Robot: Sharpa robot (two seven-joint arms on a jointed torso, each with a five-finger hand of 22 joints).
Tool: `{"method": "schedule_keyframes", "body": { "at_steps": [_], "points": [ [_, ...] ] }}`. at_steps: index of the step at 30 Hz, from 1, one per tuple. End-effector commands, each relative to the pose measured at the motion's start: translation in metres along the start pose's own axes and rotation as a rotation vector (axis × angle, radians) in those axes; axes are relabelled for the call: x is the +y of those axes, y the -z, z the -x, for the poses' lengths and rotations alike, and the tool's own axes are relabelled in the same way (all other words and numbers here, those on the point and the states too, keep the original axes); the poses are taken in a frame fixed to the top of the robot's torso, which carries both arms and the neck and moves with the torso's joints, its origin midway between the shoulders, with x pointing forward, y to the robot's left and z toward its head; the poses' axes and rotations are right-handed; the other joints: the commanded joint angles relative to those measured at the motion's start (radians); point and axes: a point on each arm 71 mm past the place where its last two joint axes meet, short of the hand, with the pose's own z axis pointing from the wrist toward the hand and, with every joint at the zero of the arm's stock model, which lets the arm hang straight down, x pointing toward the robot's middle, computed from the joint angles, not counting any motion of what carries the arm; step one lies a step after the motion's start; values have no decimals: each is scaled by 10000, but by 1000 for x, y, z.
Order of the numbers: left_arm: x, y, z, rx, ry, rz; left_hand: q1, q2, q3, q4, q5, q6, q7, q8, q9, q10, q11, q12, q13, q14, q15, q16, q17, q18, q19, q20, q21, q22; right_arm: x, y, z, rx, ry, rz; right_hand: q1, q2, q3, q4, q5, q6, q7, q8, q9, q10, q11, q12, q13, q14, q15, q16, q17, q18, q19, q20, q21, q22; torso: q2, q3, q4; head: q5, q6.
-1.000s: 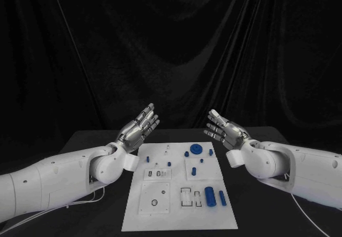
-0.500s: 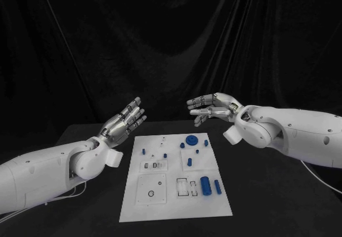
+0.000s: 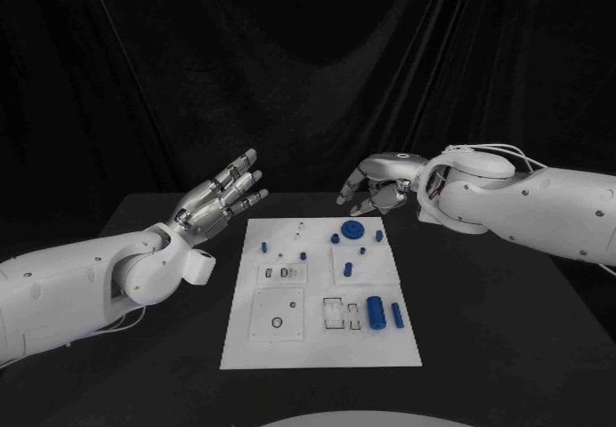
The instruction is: Assemble the parts on the task board
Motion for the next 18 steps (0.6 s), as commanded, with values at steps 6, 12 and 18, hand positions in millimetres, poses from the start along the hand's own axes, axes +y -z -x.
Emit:
{"method": "schedule_keyframes", "body": {
  "at_steps": [6,12,18],
  "points": [
    [-19,-2,-4,208,-468,-822,298,57,93,3,482,51,201,41,16,2,170,-66,-9,-3,-46,-36,-17,152,-124,17,-89,-71,-5,3,1,413,3669,-566,-2,-341,327,-17,-210,-55,27,-285,10,116,-36,-528,15,2,-32,345,288,22,3,-26,295,325,522,-85,310,33,-118],
    [-20,-5,-7,366,-404,-811,509,93,209,-22,908,63,258,41,16,2,234,-66,-9,-3,-44,-36,-17,164,-139,-22,-103,-79,-10,4,1,317,3814,-735,-13,-438,699,27,42,284,224,-291,87,454,-51,-742,19,299,-91,1912,1984,9,59,-96,836,841,865,-132,550,-151,64],
    [-20,-6,-7,496,-325,-673,700,183,396,-20,1229,65,318,40,17,2,303,-66,-9,-3,-33,-36,-17,161,-170,-117,-132,-96,-13,2,-2,260,3837,-745,-201,-618,987,150,-35,-213,170,-612,5,641,-19,-982,26,147,-76,2669,2713,-56,-96,-88,1610,1775,1107,-146,855,-475,178]
  ]
}}
